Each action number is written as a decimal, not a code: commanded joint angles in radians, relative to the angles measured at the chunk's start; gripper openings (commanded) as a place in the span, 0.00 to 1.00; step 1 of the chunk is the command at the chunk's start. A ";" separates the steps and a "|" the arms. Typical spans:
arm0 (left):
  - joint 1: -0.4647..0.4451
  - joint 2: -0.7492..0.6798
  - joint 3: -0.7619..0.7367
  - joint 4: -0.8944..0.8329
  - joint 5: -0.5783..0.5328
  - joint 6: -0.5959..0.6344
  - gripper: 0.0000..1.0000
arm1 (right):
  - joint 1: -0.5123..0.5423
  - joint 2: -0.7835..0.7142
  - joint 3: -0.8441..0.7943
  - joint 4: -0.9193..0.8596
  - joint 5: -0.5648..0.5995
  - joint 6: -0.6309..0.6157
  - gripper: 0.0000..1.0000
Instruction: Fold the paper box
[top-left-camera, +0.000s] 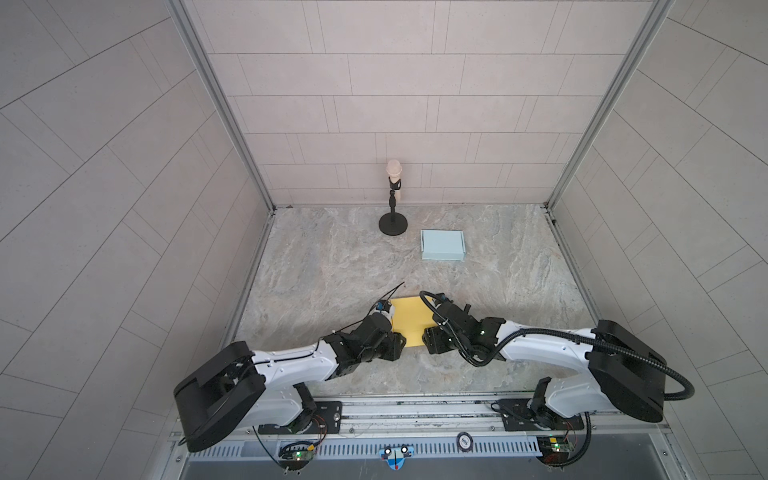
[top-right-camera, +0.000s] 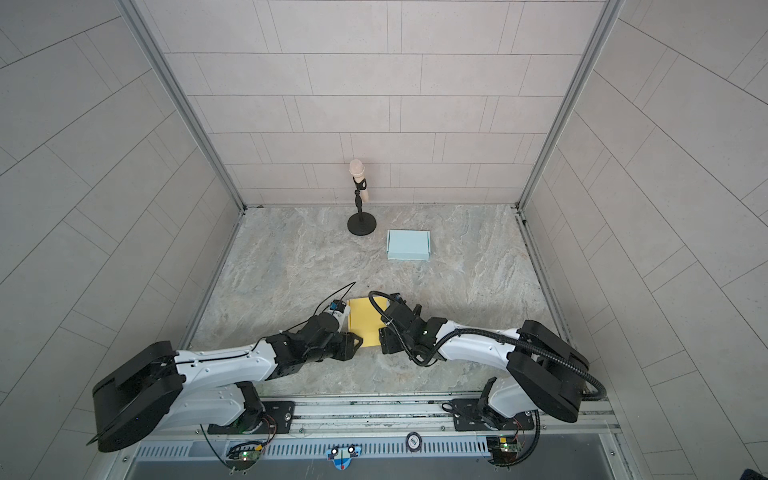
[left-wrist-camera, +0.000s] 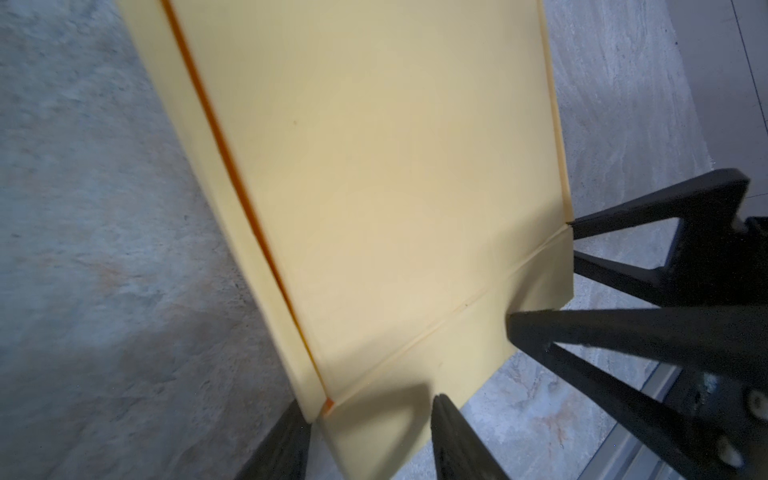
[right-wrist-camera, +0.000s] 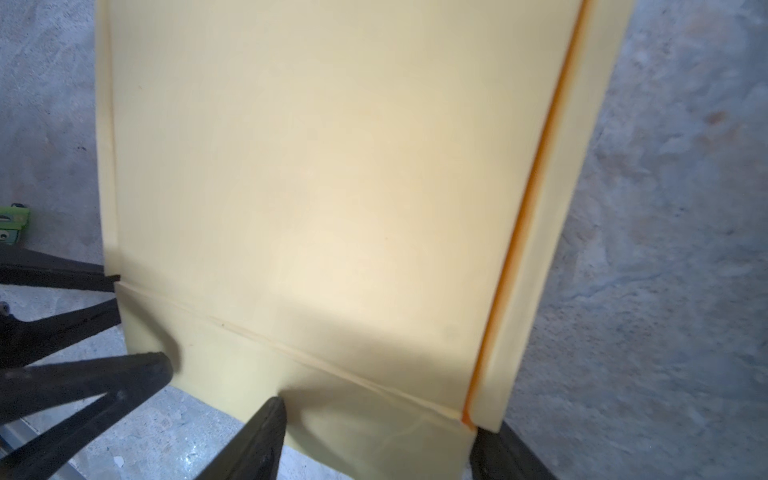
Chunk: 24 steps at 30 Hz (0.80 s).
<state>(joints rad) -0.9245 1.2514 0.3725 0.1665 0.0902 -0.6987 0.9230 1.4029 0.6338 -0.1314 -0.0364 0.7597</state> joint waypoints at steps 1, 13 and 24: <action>-0.007 0.016 0.008 0.020 -0.020 0.022 0.49 | 0.008 0.016 0.018 0.018 0.016 0.003 0.70; -0.007 0.033 0.021 0.031 -0.024 0.034 0.47 | 0.008 0.053 0.049 -0.003 0.051 -0.024 0.68; -0.007 -0.018 -0.019 0.040 -0.003 0.028 0.53 | 0.007 0.074 0.063 -0.029 0.086 -0.043 0.67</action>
<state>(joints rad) -0.9260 1.2583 0.3679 0.1871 0.0719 -0.6800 0.9230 1.4647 0.6769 -0.1425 0.0208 0.7170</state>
